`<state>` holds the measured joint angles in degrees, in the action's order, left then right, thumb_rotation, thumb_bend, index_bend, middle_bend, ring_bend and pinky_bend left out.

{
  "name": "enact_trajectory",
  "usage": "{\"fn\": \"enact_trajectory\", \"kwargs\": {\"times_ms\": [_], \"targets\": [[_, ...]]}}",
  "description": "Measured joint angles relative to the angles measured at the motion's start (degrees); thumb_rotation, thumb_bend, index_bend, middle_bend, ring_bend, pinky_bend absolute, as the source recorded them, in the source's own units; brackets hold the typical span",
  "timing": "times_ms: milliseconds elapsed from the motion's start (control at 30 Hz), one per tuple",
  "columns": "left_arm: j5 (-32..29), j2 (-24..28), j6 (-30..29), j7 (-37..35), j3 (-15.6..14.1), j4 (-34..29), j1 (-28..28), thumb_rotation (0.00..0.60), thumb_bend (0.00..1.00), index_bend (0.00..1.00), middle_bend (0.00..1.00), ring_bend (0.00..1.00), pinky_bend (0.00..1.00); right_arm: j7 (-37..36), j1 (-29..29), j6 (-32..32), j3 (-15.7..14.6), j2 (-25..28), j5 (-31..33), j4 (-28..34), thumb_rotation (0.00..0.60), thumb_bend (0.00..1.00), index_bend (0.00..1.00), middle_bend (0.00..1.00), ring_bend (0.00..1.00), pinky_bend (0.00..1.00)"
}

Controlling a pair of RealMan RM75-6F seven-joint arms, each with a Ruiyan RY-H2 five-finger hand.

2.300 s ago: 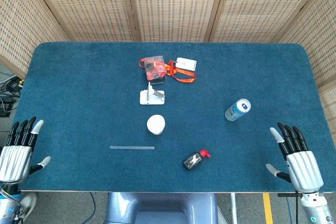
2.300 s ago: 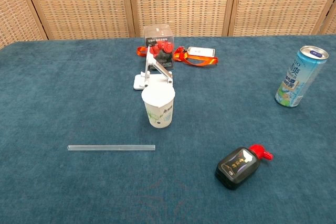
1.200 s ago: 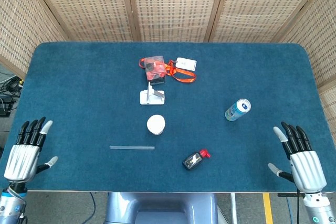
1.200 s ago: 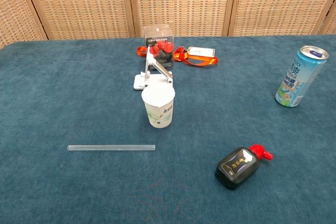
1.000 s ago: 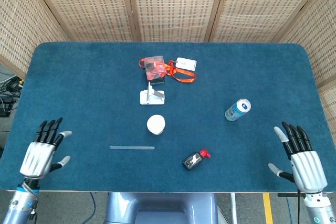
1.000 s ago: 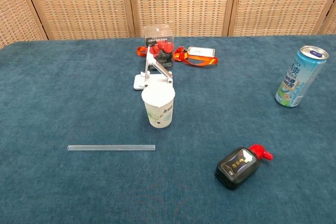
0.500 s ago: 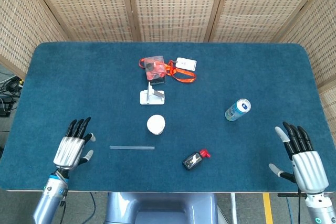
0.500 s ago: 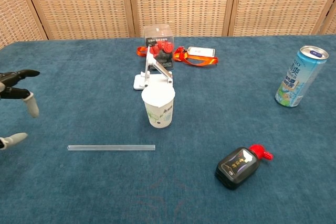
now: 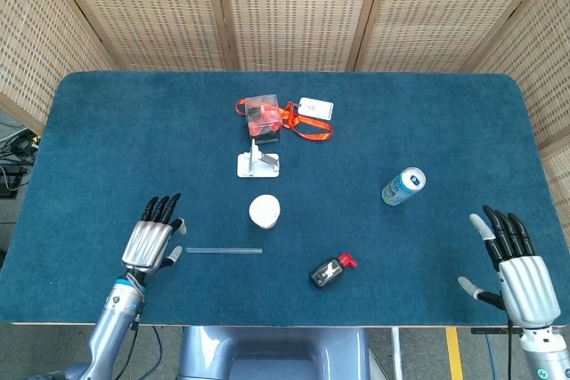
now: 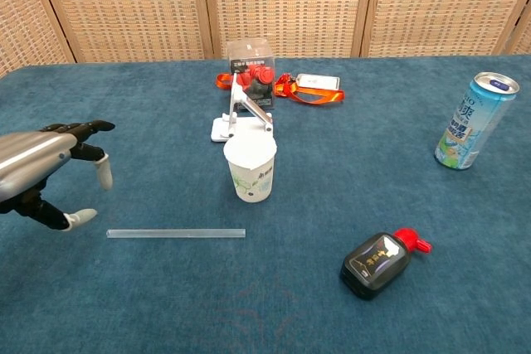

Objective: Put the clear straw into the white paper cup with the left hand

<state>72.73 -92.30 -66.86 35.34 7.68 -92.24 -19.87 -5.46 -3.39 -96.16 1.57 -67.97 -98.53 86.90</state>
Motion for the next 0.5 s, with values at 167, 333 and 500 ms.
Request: {"fn": "enact_trajectory", "kwargs": {"times_ms": [167,333,500], "targets": [[-2.67,-2.4,0.54,2.2,0.12,0.37,-1.3,0.6,0.33,0.51,0.0,0.0,0.0,-0.06,0.02,0.03,-0.04,0.05,-0.04,-0.01,0.6,0.09,0.05,0.0,0.0,0.0],[-5.08,-4.24,0.9,4.29,0.2,0.97,-2.55,0.6,0.34,0.51,0.0,0.0,0.0,-0.36,0.04,-0.05,0.01,0.13,0.0,0.0,0.6,0.09,0.05,0.0,0.0,0.0],[-8.05,-5.89,1.18,6.34,0.36,1.72,-3.84,0.6,0.34,0.51,0.0,0.0,0.0,-0.65,0.08,-0.16,0.05,0.22,0.03,-0.02,0.6,0.09,0.05,0.0,0.0,0.0]]}}
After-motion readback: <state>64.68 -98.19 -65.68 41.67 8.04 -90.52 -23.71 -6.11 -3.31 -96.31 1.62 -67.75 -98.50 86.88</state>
